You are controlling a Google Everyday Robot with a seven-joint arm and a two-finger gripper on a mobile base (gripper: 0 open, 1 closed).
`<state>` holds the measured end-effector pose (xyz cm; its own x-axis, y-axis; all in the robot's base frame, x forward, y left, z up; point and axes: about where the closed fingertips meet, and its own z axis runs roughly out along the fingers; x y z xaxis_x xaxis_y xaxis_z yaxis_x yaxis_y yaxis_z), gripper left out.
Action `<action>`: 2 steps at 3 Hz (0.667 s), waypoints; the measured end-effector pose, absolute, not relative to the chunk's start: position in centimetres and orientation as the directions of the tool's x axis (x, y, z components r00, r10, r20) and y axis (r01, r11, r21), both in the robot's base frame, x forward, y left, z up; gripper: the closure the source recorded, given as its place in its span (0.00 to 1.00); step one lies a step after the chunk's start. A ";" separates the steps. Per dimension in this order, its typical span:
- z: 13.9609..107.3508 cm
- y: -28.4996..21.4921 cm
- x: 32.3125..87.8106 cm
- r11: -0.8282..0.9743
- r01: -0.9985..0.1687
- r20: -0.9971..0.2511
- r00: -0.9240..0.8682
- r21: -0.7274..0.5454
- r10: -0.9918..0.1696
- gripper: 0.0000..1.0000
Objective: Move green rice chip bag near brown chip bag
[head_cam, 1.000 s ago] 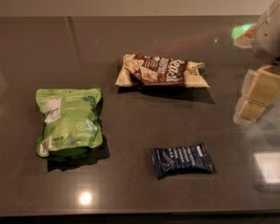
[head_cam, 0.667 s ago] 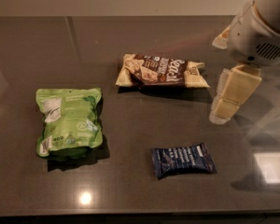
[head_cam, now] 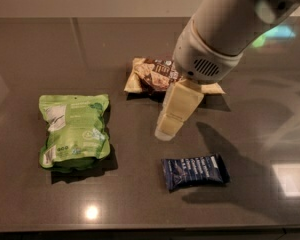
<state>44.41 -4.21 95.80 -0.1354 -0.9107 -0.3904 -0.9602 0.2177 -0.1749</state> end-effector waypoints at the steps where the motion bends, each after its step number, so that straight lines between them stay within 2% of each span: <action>1: 94.5 0.8 44.0 0.222 -0.963 -0.442 -0.133 -0.155 -0.887 0.00; 2: 92.6 5.7 43.6 0.214 -0.964 -0.476 -0.116 -0.157 -0.872 0.00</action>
Offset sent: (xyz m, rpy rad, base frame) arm -0.0075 0.1583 -0.0662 0.1433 0.0002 0.0357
